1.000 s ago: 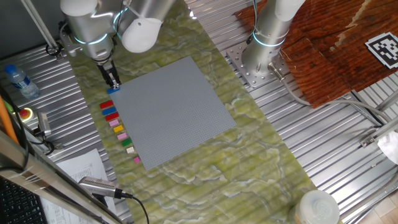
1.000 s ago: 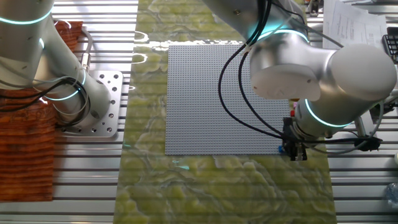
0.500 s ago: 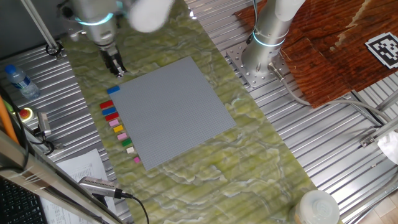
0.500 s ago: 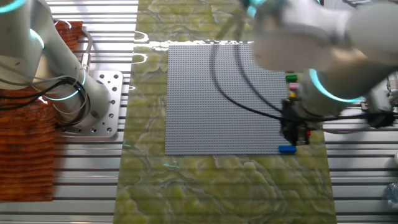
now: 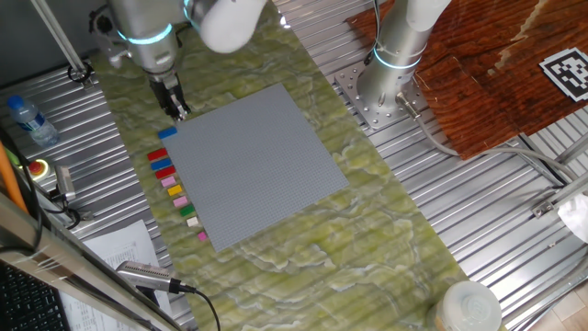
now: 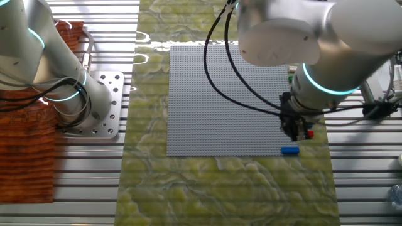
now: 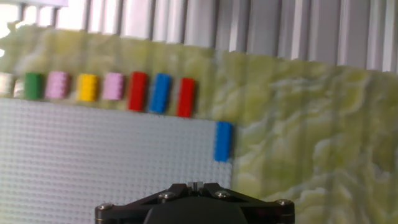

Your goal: Stack small Lego blocks randomly, one at a time

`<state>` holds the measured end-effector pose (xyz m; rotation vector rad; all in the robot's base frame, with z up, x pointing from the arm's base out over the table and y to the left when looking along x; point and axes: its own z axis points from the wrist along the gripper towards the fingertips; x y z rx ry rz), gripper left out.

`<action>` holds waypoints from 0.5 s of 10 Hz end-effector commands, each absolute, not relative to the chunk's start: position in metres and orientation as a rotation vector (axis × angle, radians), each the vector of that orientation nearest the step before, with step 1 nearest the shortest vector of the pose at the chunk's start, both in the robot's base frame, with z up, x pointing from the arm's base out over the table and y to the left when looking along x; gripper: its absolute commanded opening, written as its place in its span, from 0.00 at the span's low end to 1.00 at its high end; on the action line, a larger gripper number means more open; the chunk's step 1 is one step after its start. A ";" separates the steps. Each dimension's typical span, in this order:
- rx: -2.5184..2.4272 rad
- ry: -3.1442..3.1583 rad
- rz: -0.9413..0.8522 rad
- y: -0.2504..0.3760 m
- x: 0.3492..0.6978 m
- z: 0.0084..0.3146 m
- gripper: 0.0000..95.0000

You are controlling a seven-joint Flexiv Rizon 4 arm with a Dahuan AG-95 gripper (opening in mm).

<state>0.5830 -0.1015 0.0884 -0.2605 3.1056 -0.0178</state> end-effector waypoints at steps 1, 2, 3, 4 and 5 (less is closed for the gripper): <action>-0.275 3.101 -0.015 -0.093 0.585 0.086 0.00; -0.284 3.095 -0.016 -0.090 0.586 0.085 0.00; -0.283 3.095 -0.019 -0.088 0.587 0.084 0.00; -0.267 3.100 -0.026 -0.086 0.588 0.083 0.00; -0.266 3.100 -0.027 -0.085 0.588 0.083 0.00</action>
